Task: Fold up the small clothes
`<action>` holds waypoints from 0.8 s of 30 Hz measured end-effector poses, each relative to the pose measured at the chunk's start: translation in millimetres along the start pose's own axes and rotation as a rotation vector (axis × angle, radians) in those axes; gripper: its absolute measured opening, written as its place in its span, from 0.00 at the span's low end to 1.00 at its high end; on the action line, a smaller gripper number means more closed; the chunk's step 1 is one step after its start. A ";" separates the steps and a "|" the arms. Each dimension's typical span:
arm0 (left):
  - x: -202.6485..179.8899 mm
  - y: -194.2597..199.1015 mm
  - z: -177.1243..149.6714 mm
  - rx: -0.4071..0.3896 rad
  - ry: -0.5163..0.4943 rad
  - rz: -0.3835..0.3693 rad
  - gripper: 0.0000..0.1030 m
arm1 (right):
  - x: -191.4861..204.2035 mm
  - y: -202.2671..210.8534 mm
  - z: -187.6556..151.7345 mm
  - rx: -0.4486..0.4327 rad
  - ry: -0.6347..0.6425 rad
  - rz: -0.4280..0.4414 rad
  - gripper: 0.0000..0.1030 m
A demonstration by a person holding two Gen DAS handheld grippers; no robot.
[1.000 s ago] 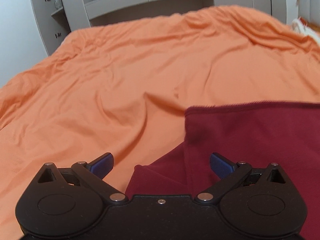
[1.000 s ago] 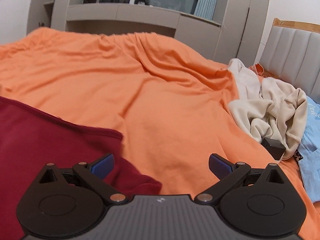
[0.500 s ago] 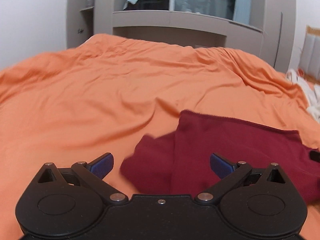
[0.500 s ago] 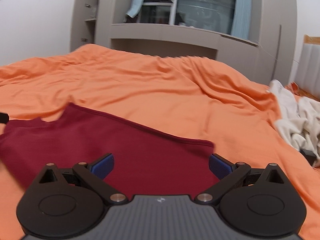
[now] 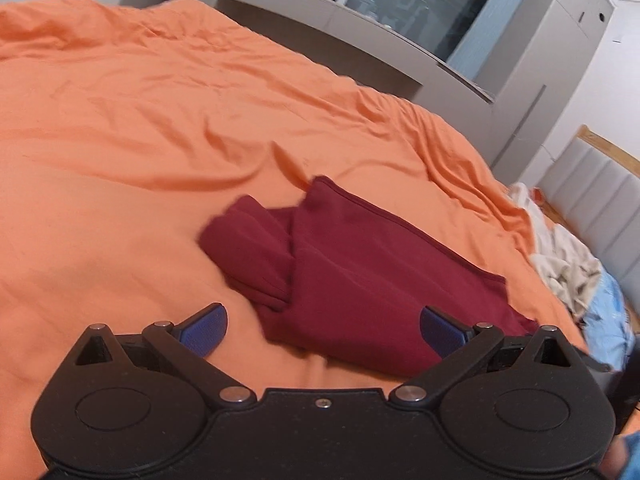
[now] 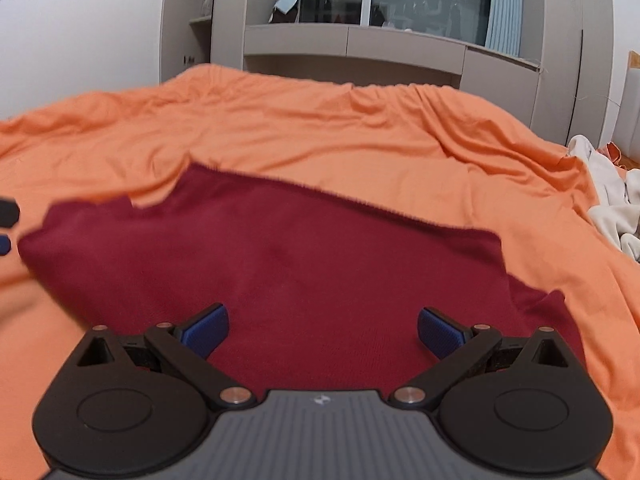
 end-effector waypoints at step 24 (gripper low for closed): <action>-9.2 -43.5 -8.1 -0.002 0.169 -0.019 0.99 | -2.0 -2.0 -6.7 -0.003 -0.037 0.018 1.00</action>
Point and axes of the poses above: each gripper's, at about its wrist camera, not at the fingertips, and y roughly against the way its jaws point, x to its left, z to its top, the point moved 5 cm from there along -y, roughly the way its jaws point, and after that the axes turned 4 degrees about z, right-handed, at the moved point
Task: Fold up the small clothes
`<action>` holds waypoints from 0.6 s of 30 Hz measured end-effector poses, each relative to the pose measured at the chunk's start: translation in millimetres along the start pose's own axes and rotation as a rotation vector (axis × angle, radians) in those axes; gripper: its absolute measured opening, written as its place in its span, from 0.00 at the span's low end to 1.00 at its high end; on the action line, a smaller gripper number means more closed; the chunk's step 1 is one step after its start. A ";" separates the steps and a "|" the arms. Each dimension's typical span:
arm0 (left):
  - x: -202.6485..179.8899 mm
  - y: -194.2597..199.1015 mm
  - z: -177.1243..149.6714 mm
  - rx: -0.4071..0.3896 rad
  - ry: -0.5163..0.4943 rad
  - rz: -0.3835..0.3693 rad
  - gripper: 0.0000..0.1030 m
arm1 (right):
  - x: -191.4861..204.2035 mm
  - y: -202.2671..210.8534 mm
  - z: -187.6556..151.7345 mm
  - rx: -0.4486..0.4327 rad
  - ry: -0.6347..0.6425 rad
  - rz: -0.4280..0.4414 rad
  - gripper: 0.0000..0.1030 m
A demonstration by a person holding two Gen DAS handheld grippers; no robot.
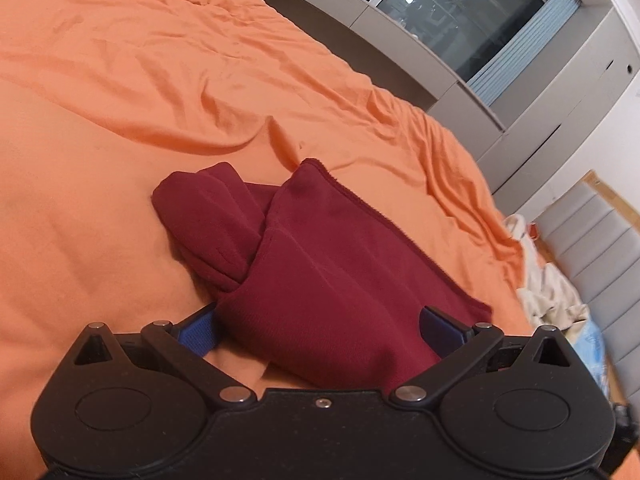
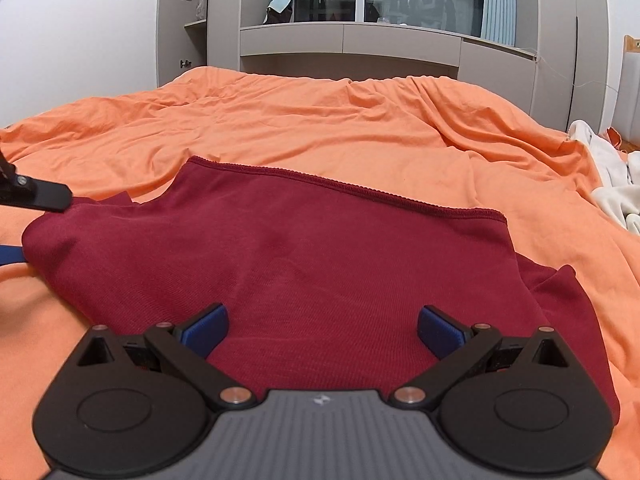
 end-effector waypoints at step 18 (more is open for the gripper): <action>11.6 -6.7 4.1 -0.080 0.054 0.109 0.70 | -0.4 -0.1 -0.1 0.000 0.000 0.001 1.00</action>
Point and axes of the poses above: each gripper's, at about its wrist camera, not at the fingertips, and y roughly against the way its jaws point, x to its left, z to its top, the point moved 5 cm from there along -y, roughly the way its jaws point, and after that the axes turned 4 degrees about z, right-handed, at the moved point
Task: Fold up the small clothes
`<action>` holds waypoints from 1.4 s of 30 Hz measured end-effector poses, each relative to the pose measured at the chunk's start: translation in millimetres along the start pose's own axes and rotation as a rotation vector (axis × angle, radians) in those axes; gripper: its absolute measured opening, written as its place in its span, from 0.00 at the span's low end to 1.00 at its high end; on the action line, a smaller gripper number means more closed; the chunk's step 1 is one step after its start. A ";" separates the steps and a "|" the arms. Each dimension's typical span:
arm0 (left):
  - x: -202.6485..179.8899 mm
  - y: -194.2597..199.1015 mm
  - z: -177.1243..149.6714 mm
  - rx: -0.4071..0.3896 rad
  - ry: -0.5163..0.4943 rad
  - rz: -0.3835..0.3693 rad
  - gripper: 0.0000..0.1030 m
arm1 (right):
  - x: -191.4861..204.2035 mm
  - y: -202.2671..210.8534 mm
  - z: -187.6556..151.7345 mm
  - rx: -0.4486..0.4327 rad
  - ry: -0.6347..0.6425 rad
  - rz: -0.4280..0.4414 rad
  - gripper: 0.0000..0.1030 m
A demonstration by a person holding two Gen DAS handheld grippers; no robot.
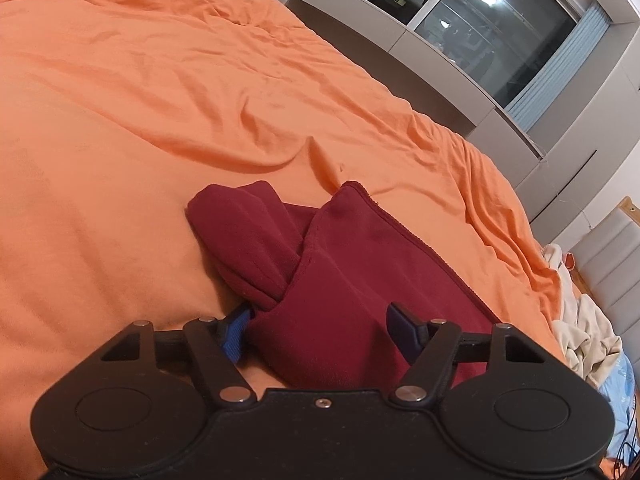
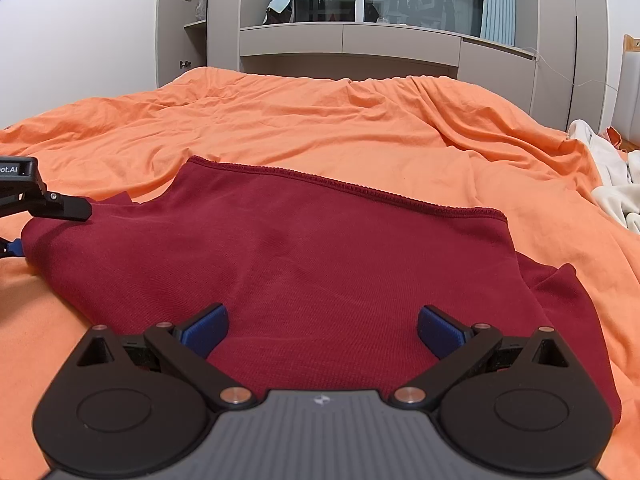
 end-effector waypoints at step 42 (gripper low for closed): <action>-223.4 13.6 -25.7 -0.058 -0.728 -0.207 0.19 | -187.7 107.5 40.9 -0.084 -0.251 -0.239 1.00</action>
Point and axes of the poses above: each gripper's, at about its wrist camera, not at the fingertips, and y roughly against the way its jaws point, x to its left, z to its top, the point moved 5 cm from there along -y, roughly the way its jaws point, and after that the axes turned 4 degrees about z, right-handed, at the moved point
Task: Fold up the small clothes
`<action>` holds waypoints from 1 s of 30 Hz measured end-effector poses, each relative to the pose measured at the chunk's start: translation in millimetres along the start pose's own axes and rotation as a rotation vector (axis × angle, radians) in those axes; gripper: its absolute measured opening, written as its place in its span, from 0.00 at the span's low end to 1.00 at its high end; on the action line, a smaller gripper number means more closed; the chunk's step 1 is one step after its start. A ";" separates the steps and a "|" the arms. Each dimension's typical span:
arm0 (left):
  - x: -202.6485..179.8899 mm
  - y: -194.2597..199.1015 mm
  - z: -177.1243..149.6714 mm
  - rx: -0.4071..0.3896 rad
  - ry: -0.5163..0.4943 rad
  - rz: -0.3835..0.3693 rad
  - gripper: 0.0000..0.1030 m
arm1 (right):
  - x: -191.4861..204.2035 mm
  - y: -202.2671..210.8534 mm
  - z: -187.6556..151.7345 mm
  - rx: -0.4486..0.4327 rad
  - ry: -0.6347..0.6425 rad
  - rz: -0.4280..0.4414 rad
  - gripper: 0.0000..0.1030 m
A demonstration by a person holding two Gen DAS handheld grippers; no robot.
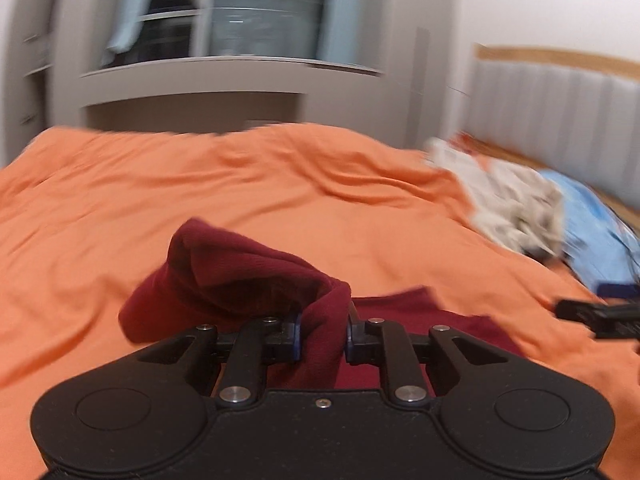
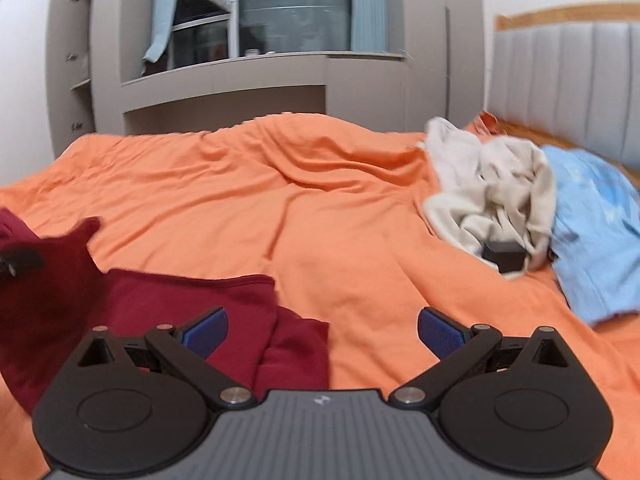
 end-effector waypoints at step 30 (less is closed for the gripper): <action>-85.9 20.5 -80.5 0.000 -0.266 -0.237 0.90 | -3.5 -62.0 -27.1 0.096 -0.195 0.299 1.00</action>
Point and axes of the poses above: each gripper's, at about its wrist camera, not at the fingertips, and y roughly against the way its jaws point, x to its left, z to its top, the point moved 5 cm from there along -y, roughly the way its jaws point, and after that the axes turned 4 degrees about z, right-handed, at the moved point
